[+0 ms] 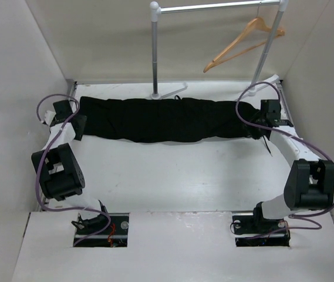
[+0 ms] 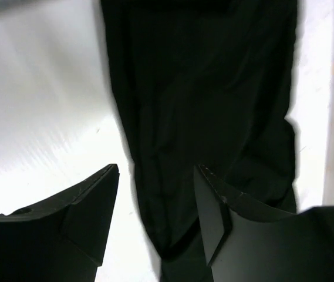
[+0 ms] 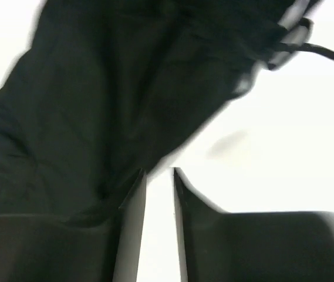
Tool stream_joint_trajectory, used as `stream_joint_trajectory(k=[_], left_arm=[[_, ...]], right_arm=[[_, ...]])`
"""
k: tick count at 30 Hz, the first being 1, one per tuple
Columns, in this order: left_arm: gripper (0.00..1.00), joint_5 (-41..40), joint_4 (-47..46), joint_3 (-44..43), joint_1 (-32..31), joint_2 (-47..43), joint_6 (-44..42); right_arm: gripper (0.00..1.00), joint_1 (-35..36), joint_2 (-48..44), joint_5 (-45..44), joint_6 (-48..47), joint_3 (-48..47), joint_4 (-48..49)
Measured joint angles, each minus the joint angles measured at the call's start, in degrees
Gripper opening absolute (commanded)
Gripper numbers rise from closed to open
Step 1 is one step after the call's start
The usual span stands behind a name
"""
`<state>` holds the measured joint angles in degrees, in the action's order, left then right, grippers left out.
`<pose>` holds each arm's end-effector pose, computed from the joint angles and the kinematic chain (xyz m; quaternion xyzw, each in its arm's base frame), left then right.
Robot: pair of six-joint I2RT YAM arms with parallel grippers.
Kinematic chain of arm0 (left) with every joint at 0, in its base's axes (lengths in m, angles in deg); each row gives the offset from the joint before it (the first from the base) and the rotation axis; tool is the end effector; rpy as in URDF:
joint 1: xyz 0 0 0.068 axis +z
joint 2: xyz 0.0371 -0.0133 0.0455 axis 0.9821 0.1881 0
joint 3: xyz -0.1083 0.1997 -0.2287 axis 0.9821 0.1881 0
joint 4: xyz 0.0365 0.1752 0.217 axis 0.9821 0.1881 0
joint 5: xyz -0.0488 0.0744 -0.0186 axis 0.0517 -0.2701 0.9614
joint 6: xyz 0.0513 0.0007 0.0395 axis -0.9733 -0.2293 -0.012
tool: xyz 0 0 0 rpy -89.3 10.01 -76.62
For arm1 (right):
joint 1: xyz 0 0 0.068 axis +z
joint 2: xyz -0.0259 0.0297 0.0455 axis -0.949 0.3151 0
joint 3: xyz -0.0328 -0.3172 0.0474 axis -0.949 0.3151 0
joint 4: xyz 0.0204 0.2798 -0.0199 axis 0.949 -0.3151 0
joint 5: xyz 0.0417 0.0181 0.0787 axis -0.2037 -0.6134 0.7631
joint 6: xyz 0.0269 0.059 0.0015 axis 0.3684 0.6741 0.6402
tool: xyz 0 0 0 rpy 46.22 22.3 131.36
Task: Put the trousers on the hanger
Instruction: Fold the trousers at the center of the board.
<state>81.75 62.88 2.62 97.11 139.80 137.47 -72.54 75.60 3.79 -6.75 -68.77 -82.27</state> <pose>0.3738 0.1264 0.2748 -0.5474 0.7269 -0.0820 0.4065 0.3380 -0.0089 0.2810 0.3915 0.8498 0.1068 0.3363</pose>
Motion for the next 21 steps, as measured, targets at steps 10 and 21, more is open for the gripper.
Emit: stream_joint_trajectory(k=[10,21], left_arm=[[0.68,11.2,-13.9,6.6,2.1,6.9,3.7],[0.22,12.1,-20.0,5.2,2.1,13.6,5.9]], right_arm=[[0.67,-7.2,5.6,2.3,0.0,4.4,6.1],[0.27,-10.4,15.8,3.7,1.4,1.0,7.6]])
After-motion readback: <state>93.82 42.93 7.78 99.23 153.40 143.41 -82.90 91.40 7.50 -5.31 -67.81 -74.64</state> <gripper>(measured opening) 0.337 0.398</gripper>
